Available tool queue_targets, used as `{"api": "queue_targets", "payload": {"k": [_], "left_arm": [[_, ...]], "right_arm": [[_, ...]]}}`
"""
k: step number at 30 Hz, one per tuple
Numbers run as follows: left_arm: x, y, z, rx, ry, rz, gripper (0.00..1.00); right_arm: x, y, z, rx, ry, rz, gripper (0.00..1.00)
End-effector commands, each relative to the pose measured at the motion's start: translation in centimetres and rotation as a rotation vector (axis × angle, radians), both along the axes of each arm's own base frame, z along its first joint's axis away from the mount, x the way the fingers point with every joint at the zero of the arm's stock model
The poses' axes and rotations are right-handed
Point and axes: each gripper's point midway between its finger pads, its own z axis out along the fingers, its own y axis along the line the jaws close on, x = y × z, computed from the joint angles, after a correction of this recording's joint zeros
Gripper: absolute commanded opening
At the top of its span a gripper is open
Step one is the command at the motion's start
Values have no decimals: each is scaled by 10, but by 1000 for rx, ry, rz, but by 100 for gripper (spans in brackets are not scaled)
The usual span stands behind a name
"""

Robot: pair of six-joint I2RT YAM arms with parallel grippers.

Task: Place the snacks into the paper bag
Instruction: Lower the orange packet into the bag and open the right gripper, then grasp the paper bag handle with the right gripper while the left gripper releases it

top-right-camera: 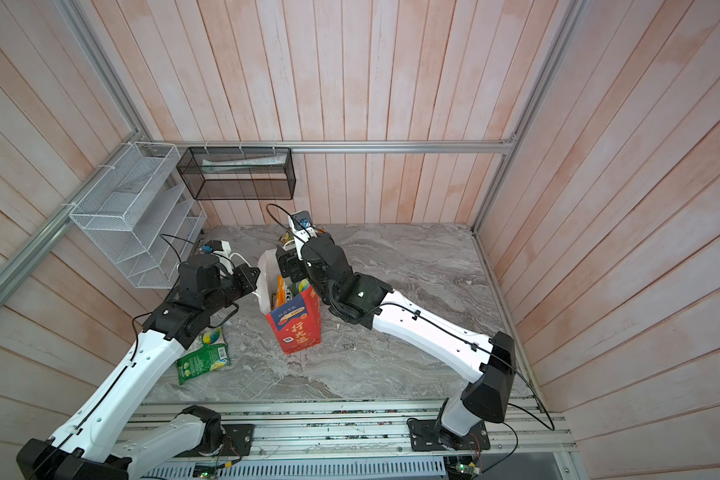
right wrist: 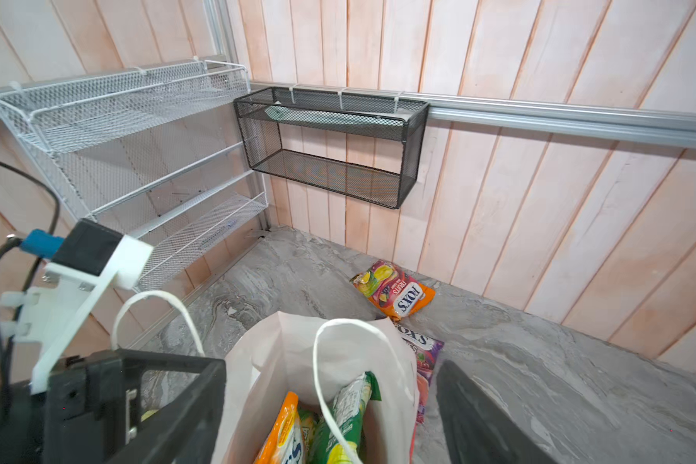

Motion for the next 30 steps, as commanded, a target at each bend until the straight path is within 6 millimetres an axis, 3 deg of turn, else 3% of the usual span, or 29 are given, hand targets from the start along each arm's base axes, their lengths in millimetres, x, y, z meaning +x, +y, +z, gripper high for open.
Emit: {"api": "queue_targets", "payload": {"k": [1,9,13,17,18,20,22,24,25,30], "left_arm": [[-2,-4,-6,6,7,-21,0],[-2,-4,-5,6,6,-22,0],[-2,-4,-4,6,4,-21,0],[-3,-5,-4,5,3,-24,0],[-3,-5,-3,4,3,-24,0],[-2,-4,-4,6,2,-21,0],[-2,-4,-5,7,6,-22,0],[-2,-5,-5,5,6,-24,0],[-2,-5,-5,5,4,-26,0],[-3,-18,-2,-40,9,-83,0]], "right_arm": [[12,9,-49,-162,65,-86,84],[33,34,-94,-316,81,-176,94],[41,35,-108,-371,71,-219,94],[48,25,-107,-393,33,-311,89],[49,23,-107,-400,24,-326,85],[49,21,-105,-400,10,-333,63],[47,20,-101,-387,1,-320,29],[44,20,-97,-371,1,-300,5],[42,20,-92,-352,2,-285,0],[22,12,-63,-229,10,-178,0]]}}
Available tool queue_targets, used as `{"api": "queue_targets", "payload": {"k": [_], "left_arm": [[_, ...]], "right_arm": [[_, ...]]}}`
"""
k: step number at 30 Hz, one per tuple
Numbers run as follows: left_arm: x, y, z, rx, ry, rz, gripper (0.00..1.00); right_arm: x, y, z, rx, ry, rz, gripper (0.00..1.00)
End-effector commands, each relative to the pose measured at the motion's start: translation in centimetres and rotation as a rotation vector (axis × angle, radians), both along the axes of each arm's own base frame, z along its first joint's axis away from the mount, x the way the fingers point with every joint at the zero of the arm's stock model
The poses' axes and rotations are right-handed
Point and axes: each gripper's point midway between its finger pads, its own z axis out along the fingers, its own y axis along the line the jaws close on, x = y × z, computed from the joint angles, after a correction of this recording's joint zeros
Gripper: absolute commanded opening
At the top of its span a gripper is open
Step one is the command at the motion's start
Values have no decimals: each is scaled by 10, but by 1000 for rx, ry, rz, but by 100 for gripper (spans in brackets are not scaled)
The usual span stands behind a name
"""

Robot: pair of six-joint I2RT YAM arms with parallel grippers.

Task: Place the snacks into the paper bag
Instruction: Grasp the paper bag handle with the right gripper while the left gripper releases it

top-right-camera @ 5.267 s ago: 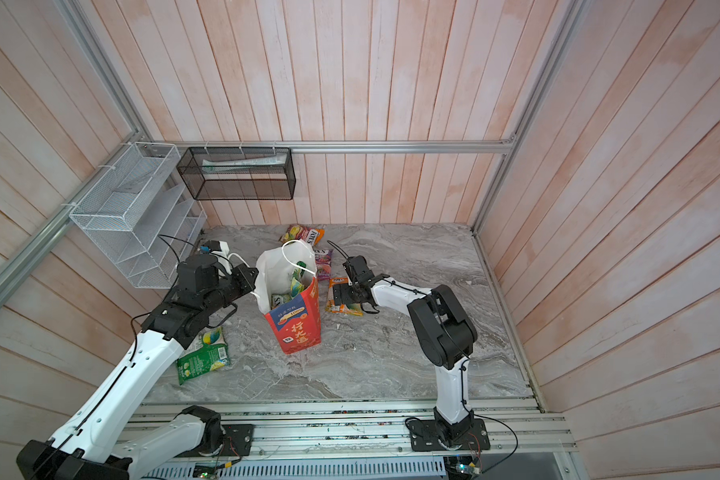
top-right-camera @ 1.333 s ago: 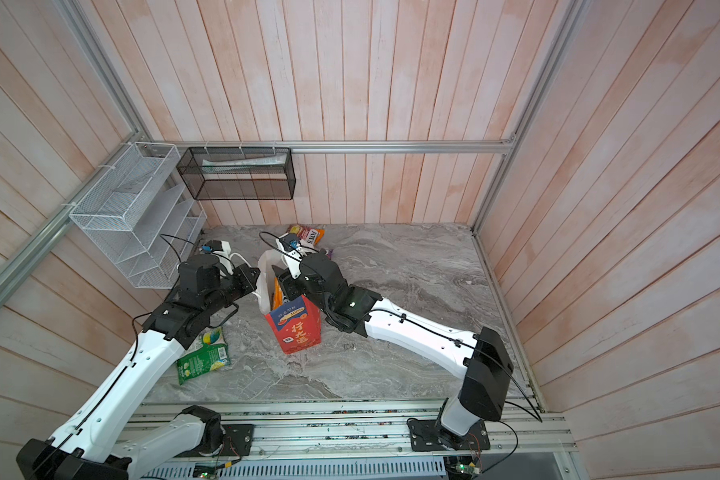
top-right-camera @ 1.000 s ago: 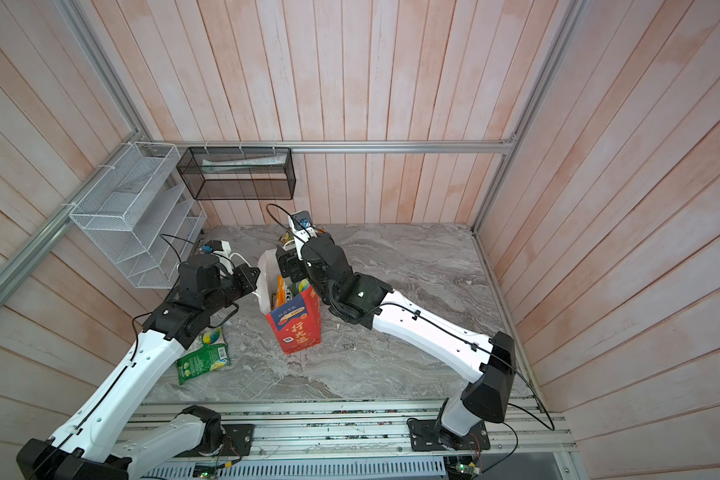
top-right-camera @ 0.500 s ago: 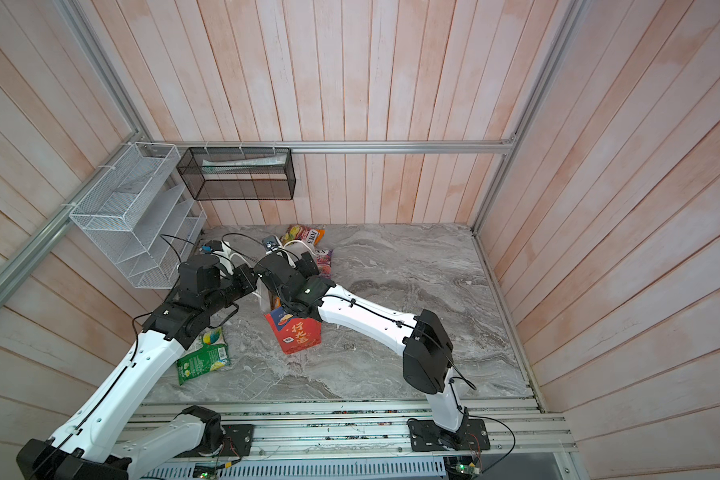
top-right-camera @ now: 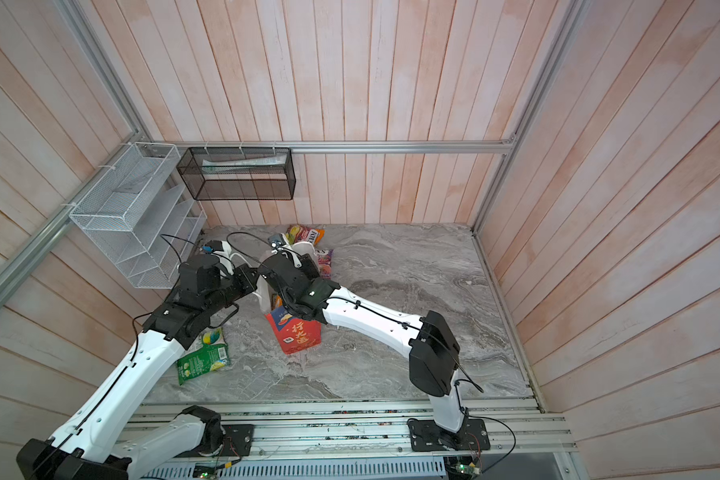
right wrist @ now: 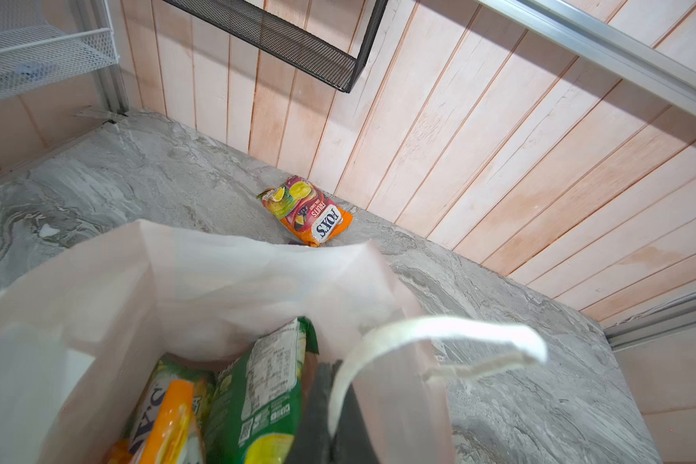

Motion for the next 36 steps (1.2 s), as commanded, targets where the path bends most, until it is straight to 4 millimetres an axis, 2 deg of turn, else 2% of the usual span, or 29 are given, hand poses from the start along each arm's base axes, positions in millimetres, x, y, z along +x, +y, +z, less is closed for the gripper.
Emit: {"api": "queue_targets", "payload": {"k": [1,6,11,14,17,21,24,28,29,31,33,34,35,36], "left_arm": [[-4,-19,0,-55,10,-92,0],[-1,-54,19,-208,3,-207,0],[8,-112,40,-239,19,-325,0],[16,-134,57,-272,0,-367,0],[28,-149,62,-297,-7,-392,0],[37,-170,57,-305,-2,-437,0],[37,-185,50,-300,1,-471,0],[33,-197,36,-294,18,-509,0],[32,-198,32,-291,27,-517,6],[30,-197,31,-272,35,-523,30],[27,-193,43,-256,1,-523,63],[25,-189,50,-249,-17,-515,92],[21,-184,60,-239,-47,-506,100],[16,-179,68,-226,-70,-492,100]], "right_arm": [[-19,-9,54,162,-31,71,0],[-37,-39,91,278,-46,103,0],[-31,-84,111,361,-29,68,0],[-29,-116,118,404,-34,22,0],[-30,-150,117,469,-39,-10,0],[-20,-190,98,546,-3,-44,0],[-13,-204,85,565,30,-72,0],[-13,-214,74,566,25,-113,0],[-13,-216,69,568,31,-120,0],[-12,-221,60,567,42,-140,0],[-12,-225,50,573,56,-156,0],[-13,-226,48,583,60,-157,0],[-15,-226,46,595,64,-151,0],[-18,-225,43,607,70,-144,0]]}}
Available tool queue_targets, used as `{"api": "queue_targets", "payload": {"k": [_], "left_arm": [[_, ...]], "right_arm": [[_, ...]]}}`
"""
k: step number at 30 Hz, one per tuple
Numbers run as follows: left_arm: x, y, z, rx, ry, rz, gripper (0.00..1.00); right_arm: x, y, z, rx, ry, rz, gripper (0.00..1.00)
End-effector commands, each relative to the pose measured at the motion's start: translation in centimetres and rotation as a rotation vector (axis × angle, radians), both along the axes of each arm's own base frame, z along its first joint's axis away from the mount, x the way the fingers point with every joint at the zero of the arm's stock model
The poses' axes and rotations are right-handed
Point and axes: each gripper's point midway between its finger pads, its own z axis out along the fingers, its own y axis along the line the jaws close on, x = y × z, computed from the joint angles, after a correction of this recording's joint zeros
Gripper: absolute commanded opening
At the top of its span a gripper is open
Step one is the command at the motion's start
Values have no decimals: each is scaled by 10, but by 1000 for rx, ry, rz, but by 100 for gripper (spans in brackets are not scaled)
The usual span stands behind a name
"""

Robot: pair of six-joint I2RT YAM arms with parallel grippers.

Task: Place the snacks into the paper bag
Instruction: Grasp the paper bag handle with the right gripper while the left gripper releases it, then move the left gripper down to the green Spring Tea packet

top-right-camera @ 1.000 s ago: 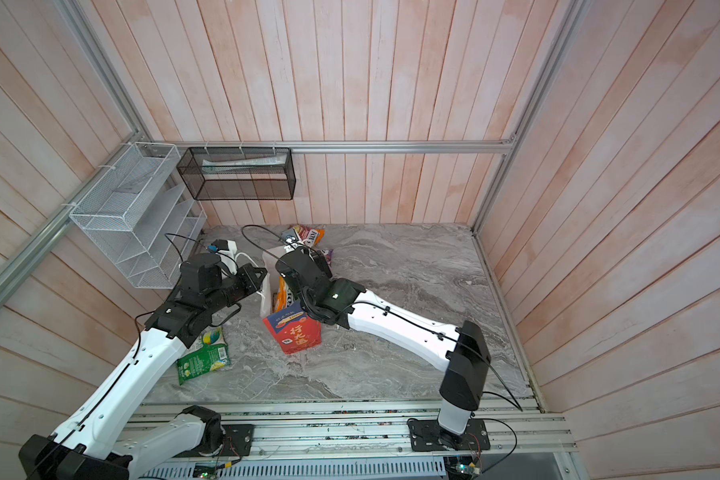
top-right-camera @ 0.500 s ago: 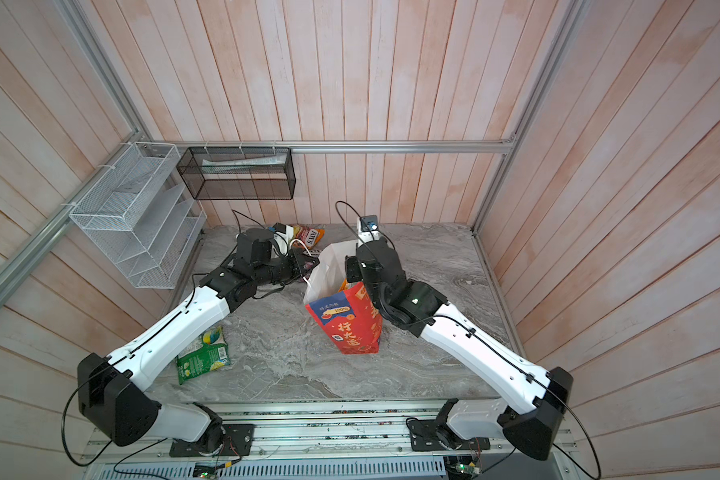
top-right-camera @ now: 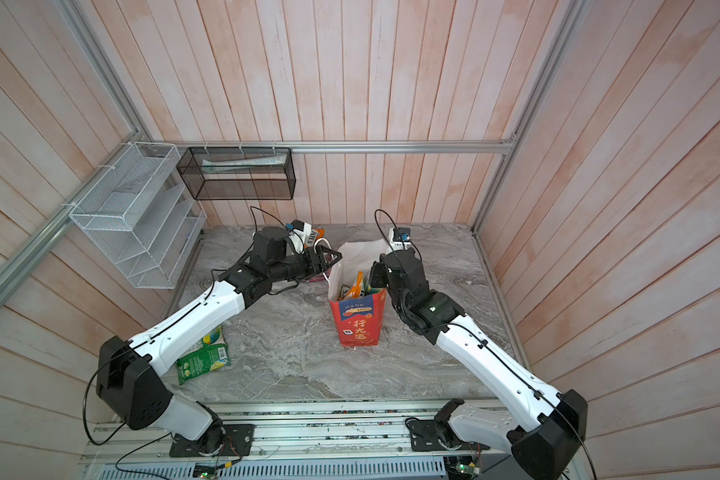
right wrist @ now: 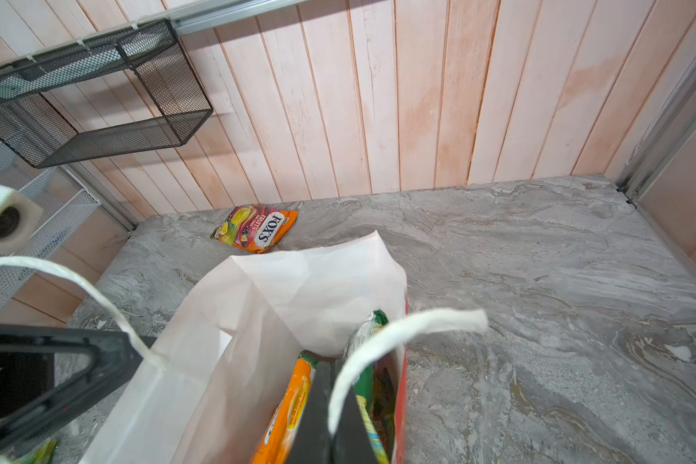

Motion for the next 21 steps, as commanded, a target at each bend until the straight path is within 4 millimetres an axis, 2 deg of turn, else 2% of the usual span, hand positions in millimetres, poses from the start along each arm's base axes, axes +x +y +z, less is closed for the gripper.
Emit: {"api": "queue_targets", "payload": {"k": [1,6,9,11,14,16,21], "left_arm": [[-16,15,58,-14,-159,28,100],[-43,52,84,36,-207,131,100],[-57,82,92,83,-226,218,100],[-68,101,90,114,-227,270,100],[-84,141,72,186,-227,392,100],[-93,172,50,230,-222,509,100],[-113,223,-3,333,-150,662,100]], "right_arm": [[-7,0,12,106,-36,15,0],[-17,-4,2,156,-24,18,0],[-23,-9,0,178,-26,17,0],[-29,-10,-1,200,-27,27,0],[-34,-12,-1,213,-36,37,0],[-36,-13,-2,215,-37,38,0],[-36,-11,-5,220,-39,50,0]]}}
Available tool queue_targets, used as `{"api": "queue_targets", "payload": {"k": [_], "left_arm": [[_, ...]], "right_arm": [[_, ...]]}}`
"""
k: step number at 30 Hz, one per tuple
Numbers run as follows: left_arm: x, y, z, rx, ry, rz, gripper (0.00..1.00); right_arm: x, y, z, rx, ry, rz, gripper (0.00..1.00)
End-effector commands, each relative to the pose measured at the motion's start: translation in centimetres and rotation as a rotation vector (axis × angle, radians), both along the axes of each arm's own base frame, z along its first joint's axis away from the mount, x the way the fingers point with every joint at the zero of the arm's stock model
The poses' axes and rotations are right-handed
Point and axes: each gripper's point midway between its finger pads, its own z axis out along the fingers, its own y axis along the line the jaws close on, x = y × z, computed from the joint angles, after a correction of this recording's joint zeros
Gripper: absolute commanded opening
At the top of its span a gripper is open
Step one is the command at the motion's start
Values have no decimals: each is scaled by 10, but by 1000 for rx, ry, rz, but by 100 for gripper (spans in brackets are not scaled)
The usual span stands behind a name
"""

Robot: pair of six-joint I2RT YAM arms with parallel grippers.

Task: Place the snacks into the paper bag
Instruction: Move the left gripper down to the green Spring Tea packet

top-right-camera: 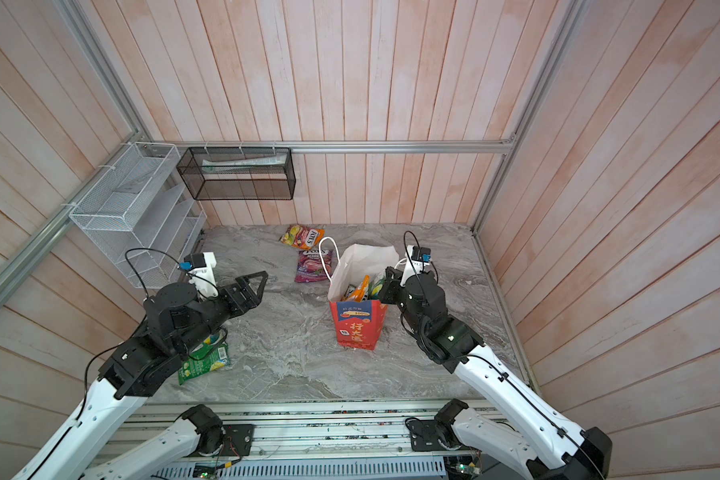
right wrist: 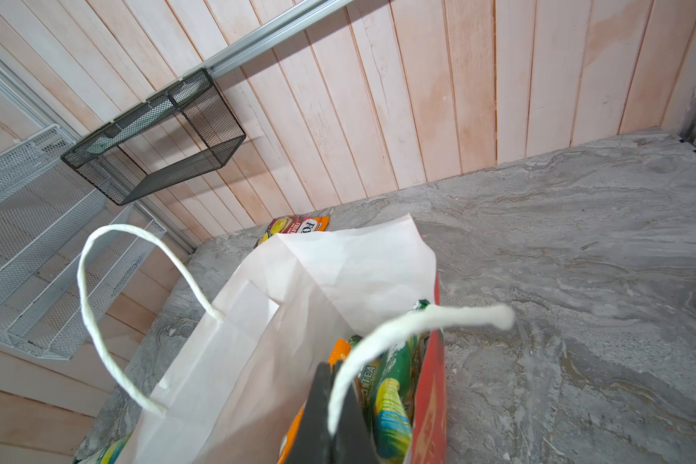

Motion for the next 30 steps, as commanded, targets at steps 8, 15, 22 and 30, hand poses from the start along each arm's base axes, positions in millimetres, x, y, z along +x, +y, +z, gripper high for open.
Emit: {"api": "queue_targets", "payload": {"k": [8,15,22,30], "left_arm": [[-28,106,-153,132,435,491,100],[-40,130,-238,73,753,684,100],[-58,168,-279,77,934,865,100],[-62,184,-285,40,926,934,100]], "right_arm": [[1,0,-2,11,-12,-6,0],[1,0,0,5,-19,-2,0],[1,2,1,6,-25,8,0],[2,3,0,1,-25,11,0]]}}
